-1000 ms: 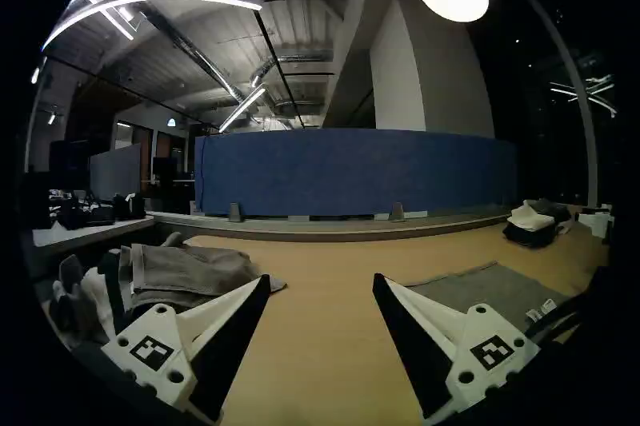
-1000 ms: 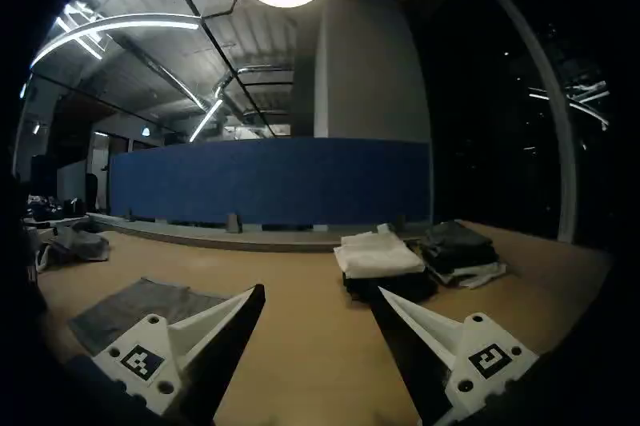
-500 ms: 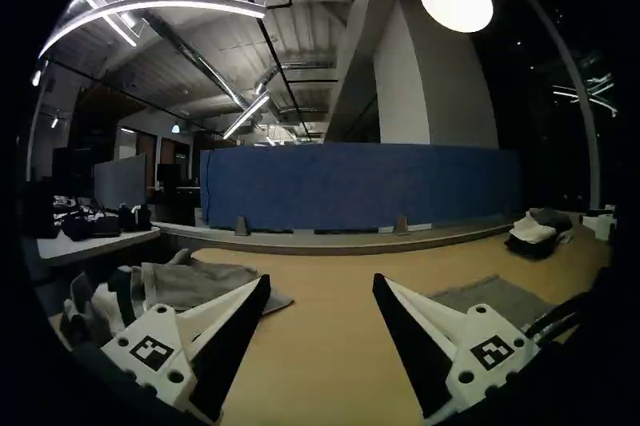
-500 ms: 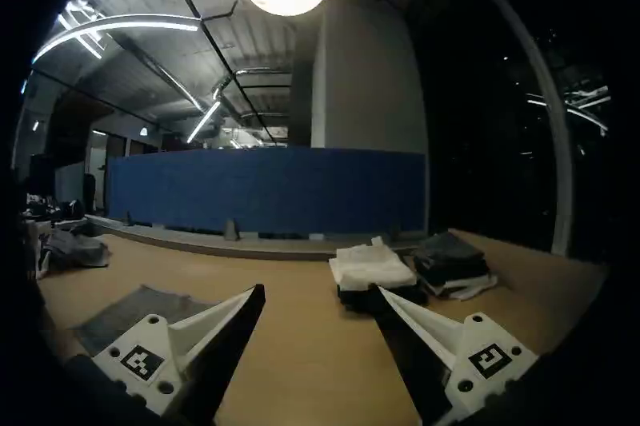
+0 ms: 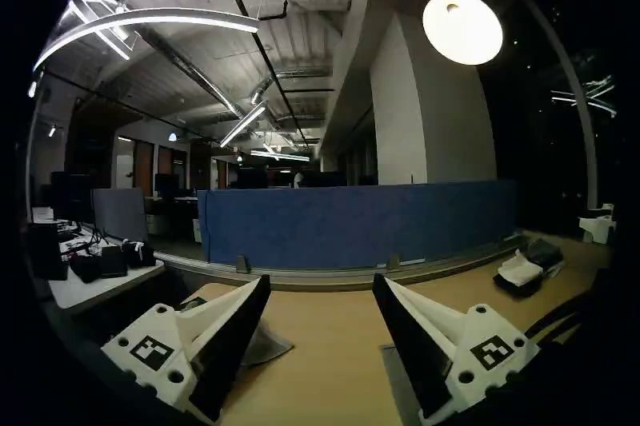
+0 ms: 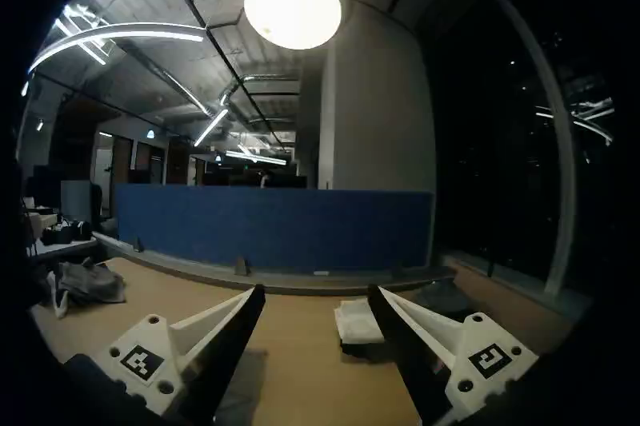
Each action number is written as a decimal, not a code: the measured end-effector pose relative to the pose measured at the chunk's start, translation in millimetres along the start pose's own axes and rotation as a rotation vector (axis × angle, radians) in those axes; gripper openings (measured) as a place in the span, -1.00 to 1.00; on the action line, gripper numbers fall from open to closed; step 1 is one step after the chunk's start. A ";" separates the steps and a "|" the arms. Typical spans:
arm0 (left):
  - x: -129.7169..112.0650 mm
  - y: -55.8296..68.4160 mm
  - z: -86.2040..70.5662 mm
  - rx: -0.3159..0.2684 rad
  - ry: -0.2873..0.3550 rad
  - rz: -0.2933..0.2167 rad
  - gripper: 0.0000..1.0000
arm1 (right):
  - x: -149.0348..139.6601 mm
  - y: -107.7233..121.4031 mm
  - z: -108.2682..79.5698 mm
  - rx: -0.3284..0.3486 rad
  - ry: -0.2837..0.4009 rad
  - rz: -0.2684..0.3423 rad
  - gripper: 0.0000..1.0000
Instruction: Fold towel
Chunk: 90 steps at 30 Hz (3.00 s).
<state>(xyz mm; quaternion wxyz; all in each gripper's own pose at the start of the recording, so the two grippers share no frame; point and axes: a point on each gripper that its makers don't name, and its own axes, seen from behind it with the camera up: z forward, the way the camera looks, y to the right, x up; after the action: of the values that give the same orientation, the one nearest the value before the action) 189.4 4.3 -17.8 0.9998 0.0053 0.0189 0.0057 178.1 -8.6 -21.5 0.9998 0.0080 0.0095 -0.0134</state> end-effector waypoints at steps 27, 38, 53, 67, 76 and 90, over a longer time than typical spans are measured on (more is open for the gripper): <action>-31.1 97.7 -35.0 -0.430 -0.348 0.121 0.91 | -11.4 -72.8 -26.9 0.382 -0.333 -0.090 1.00; -60.9 120.4 -46.8 -0.543 -0.465 0.138 0.91 | -39.1 -95.7 -37.9 0.485 -0.458 -0.152 1.00; -133.3 130.0 -49.6 -0.586 -0.551 0.198 0.91 | -107.4 -104.7 -40.6 0.501 -0.536 -0.193 1.00; -226.0 138.9 -56.2 -0.637 -0.661 0.250 0.91 | -191.3 -119.9 -43.0 0.530 -0.633 -0.218 1.00; -267.0 142.3 -61.0 -0.666 -0.732 0.264 0.90 | -229.3 -125.0 -43.5 0.552 -0.696 -0.246 1.00; -300.5 148.8 -70.8 -0.696 -0.821 0.273 0.91 | -277.9 -127.3 -55.6 0.567 -0.787 -0.260 1.00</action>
<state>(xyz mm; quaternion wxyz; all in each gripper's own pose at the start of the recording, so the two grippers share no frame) -115.2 150.3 -75.6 0.8579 -0.3213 -0.3764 0.1383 -104.2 -127.5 -73.8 0.8763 0.2723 -0.3712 -0.1421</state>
